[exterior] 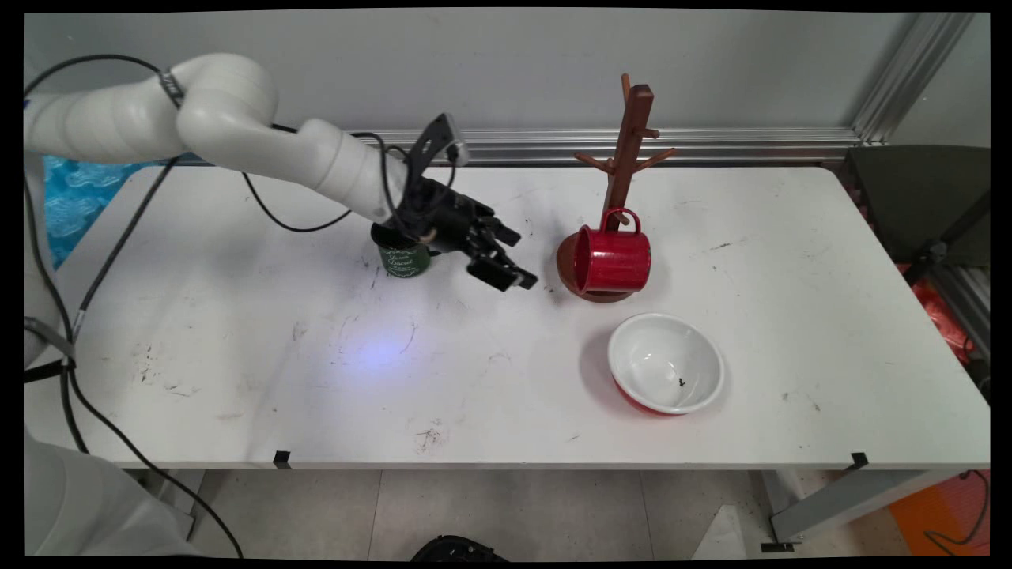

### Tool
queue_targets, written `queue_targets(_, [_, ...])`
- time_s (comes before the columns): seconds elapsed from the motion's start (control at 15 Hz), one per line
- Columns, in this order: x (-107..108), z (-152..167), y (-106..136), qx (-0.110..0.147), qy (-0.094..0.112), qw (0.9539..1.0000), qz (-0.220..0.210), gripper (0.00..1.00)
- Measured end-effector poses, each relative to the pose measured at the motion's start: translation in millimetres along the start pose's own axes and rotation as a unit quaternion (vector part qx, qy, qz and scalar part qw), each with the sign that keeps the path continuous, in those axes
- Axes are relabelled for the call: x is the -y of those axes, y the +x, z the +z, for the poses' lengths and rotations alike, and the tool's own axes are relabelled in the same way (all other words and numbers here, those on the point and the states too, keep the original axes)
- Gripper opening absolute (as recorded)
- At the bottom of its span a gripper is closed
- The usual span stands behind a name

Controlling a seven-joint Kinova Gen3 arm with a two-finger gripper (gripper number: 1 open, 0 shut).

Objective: Pick up the red mug from the rack

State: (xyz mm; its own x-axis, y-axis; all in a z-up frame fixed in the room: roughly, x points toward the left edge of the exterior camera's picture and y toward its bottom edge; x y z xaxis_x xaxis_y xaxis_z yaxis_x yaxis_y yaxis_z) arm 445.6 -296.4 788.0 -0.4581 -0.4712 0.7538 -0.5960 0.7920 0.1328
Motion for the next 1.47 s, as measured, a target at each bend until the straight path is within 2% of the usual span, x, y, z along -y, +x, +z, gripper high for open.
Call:
queue_targets(0.67, [-9.2,42.0,14.1,-0.043,-0.020,0.9976,-0.050,1.00])
queue_targets(1.2, [-10.9,60.0,21.7,-0.064,-0.026,0.9952,-0.070,1.00])
queue_targets(1.47, [-11.5,67.0,21.1,-0.065,-0.023,0.9943,-0.082,1.00])
